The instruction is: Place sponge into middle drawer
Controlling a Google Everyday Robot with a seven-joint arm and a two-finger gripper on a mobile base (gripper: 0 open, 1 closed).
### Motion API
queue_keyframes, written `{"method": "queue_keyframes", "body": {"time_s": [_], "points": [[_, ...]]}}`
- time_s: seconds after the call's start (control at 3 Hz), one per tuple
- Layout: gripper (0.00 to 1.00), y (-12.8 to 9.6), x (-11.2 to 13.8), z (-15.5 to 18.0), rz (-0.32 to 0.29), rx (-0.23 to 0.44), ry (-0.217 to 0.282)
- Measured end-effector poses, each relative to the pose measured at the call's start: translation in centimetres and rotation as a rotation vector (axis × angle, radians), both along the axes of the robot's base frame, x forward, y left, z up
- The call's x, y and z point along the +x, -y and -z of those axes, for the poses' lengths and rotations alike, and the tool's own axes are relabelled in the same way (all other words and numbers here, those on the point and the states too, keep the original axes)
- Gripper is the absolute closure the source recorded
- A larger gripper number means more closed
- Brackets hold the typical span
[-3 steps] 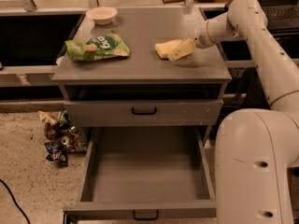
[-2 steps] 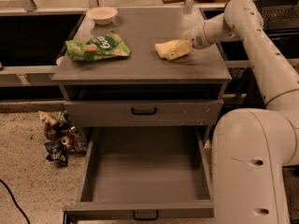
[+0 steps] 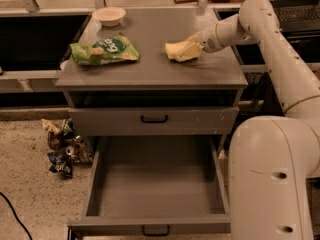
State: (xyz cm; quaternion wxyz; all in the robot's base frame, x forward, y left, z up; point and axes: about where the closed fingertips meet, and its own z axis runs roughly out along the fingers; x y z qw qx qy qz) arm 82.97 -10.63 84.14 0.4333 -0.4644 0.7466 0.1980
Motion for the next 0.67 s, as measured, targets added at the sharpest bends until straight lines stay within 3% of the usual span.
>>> {"method": "queue_keyframes", "body": {"time_s": [0.33,0.67], "points": [[0.88,-0.1,-2.4,-4.0,-0.053,0.019,0.092],[1.00,-0.7,-6.2,-7.2,-0.118,0.050,0.167]]}}
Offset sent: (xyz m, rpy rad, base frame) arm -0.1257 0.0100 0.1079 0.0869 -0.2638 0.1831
